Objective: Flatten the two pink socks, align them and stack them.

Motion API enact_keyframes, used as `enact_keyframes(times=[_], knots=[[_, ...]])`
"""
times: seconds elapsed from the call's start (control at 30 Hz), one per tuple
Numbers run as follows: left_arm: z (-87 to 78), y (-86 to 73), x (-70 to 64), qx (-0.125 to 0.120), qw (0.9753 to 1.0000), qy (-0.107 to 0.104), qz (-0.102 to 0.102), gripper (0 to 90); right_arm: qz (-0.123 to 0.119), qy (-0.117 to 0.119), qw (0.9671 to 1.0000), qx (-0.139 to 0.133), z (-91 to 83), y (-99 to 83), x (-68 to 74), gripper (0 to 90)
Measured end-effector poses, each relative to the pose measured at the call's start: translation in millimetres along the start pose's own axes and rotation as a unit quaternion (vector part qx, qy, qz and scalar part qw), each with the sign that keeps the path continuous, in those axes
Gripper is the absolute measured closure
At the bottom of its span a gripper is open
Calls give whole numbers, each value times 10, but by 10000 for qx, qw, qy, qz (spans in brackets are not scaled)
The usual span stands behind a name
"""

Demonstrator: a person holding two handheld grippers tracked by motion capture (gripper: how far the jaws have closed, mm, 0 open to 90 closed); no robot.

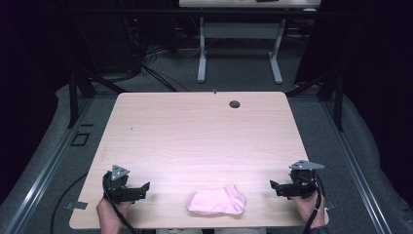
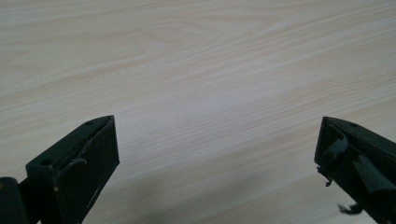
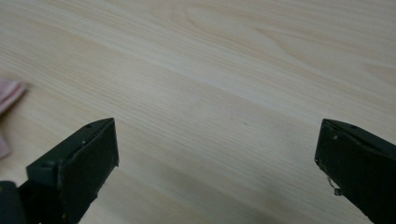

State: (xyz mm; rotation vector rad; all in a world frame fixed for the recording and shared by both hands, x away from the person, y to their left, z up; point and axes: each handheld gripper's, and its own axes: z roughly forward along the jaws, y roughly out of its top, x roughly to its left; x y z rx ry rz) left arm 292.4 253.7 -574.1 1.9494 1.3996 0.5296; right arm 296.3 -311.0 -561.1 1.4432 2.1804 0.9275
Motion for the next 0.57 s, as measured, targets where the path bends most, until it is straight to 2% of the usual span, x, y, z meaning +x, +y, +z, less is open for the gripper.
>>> enact_keyframes(times=[0.13,0.17,0.2,0.27,0.3,0.33,0.4,0.57], knots=[[149,-43,114,198,9998,14,-16,0,88,-195,9997,96,107,-53,-125,0],[169,-57,130,84,9999,85,12,0,91,-244,9996,66,123,-64,-142,0],[178,-60,140,59,9999,103,11,0,142,-315,9994,29,154,-82,-171,0],[189,-54,149,41,9999,116,30,0,204,-308,9993,28,188,-105,-208,0],[202,-54,147,38,9998,141,107,0,243,-313,9992,6,209,-121,-216,0],[204,-51,141,80,9997,172,166,0,203,-415,9989,-27,224,-133,-214,0],[215,-45,141,74,9996,110,269,0,144,-453,9988,-64,236,-141,-200,0],[231,-30,147,69,9995,95,281,0,145,-468,9987,-104,241,-148,-194,0]])
